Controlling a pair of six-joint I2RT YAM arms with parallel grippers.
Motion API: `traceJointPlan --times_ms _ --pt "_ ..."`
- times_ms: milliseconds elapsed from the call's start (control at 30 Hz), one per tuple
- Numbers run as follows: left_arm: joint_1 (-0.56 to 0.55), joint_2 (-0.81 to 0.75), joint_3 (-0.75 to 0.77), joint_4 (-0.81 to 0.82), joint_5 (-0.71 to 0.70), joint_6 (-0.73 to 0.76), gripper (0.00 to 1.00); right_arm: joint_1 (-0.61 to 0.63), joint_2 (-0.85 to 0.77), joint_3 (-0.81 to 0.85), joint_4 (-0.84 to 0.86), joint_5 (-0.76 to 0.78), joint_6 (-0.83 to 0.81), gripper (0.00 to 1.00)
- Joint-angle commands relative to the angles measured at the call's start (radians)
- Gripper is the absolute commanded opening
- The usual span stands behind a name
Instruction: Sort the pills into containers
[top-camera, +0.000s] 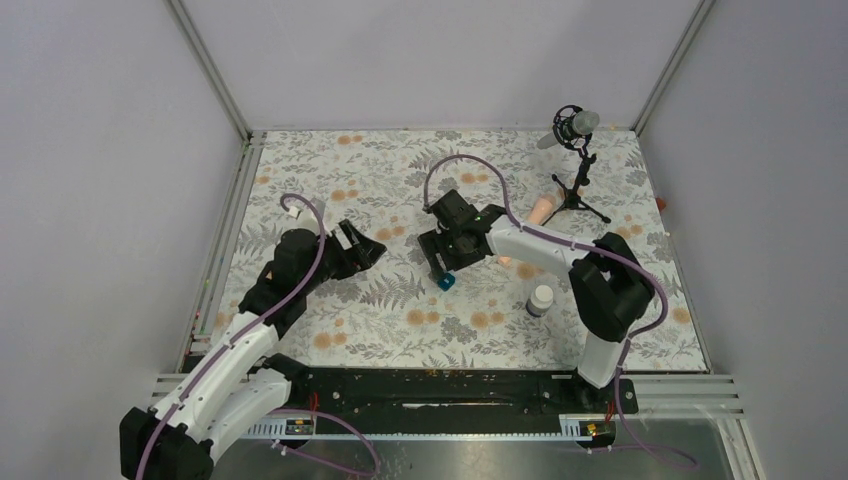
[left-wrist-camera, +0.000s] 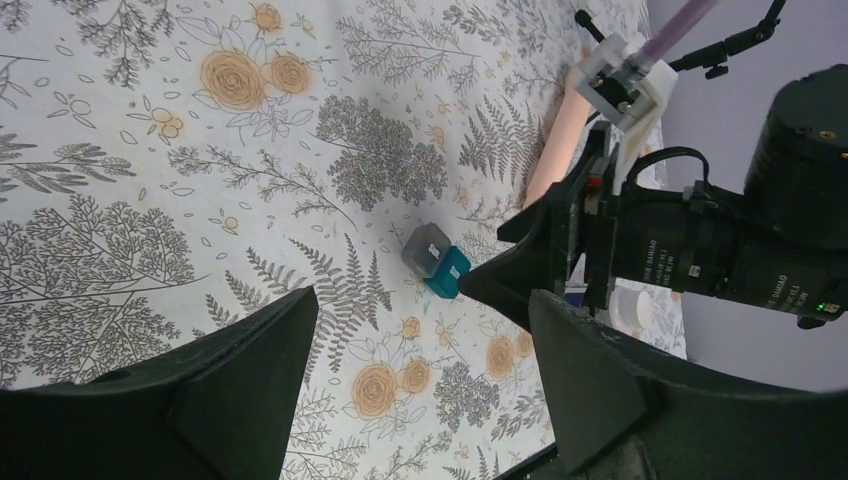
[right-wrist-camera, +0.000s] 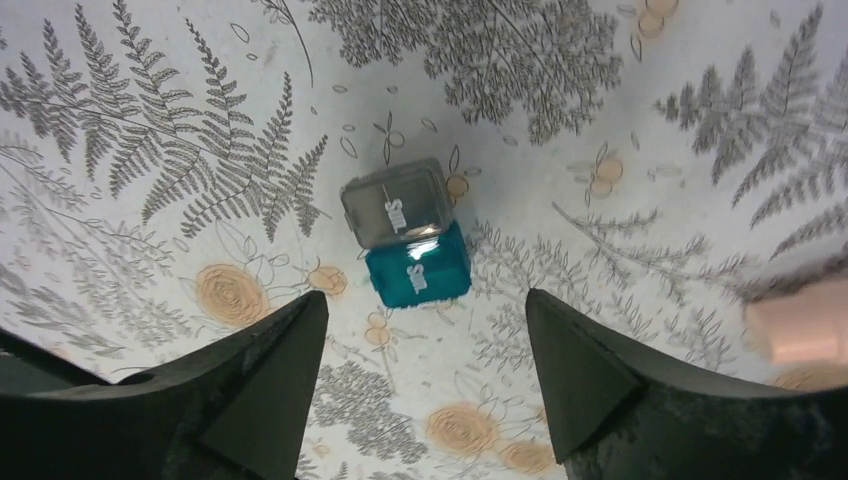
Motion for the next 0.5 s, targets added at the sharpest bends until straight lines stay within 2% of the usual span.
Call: traceJointPlan --times_ms 0,67,167,333,467 --pt "-0.003 -0.040 -0.016 0.011 -0.068 -0.010 0.79 0.026 0.073 0.100 -0.062 0.020 -0.238 0.84" --pt "-0.003 -0.049 -0.018 0.007 -0.075 -0.010 0.79 0.031 0.104 0.129 -0.062 0.020 -0.269 0.88" --pt "-0.002 -0.053 -0.019 0.002 -0.080 -0.013 0.79 0.042 0.150 0.165 -0.065 0.021 -0.316 0.89" --pt "-0.003 -0.059 -0.026 -0.007 -0.086 -0.017 0.79 0.063 0.214 0.209 -0.063 0.005 -0.321 0.73" --pt "-0.003 -0.063 -0.035 -0.008 -0.087 -0.021 0.79 0.078 0.242 0.216 -0.042 0.024 -0.303 0.68"
